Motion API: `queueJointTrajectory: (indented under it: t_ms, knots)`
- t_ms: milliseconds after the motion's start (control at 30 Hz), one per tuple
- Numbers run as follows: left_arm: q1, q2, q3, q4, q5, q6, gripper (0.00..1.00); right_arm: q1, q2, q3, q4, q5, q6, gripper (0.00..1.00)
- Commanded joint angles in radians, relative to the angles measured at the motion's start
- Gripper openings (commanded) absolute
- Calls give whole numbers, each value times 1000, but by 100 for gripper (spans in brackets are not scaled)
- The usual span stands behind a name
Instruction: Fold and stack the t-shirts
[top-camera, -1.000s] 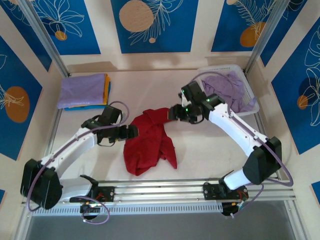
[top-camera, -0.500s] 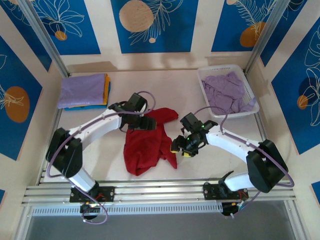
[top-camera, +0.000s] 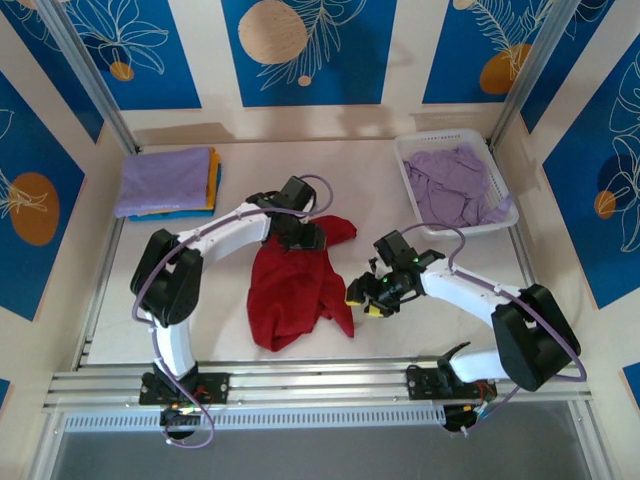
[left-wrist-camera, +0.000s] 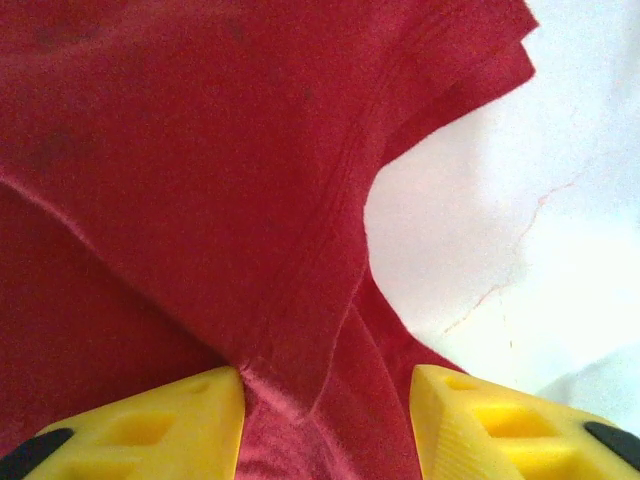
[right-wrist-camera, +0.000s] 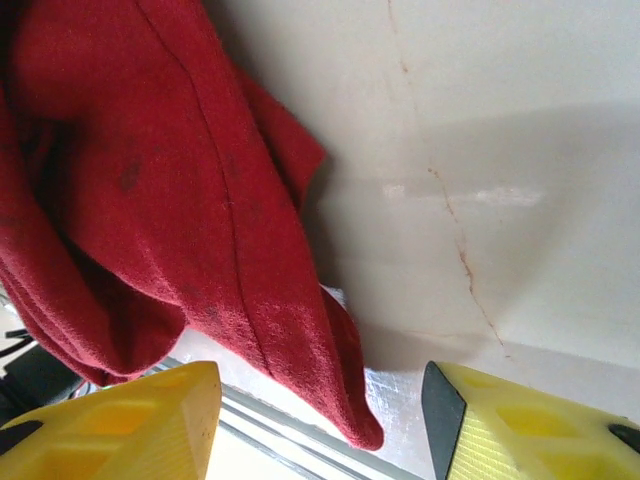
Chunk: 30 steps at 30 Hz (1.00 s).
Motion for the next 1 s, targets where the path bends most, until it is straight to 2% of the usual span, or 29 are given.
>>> queueJointTrajectory:
  t_ms: [0,67,200,300,400,633,700,867,967]
  knots:
    - [-6,36,52,-31,3,19,40,-2,-4,-14,39,-72,11,57]
    - [-6,48,60,-35,1,25,33,3,17,-20,61,-95,12,57]
    - [-4,41,70,-45,-26,54,7,19,65,-23,110,-120,14,55]
    - [10,15,73,-48,-43,63,0,24,101,-3,114,-107,11,55]
    - [22,-18,87,-56,-54,68,0,24,135,20,113,-85,15,48]
    - [66,-101,119,-96,-54,83,0,26,108,80,67,-45,0,8]
    - [83,-135,128,-111,-58,86,0,17,65,101,28,-22,-3,0]
    - [142,-246,170,-141,-68,91,0,-28,-106,242,-175,99,-56,0]
    - [195,-322,230,-162,-72,93,0,-93,-215,368,-301,190,-106,0]
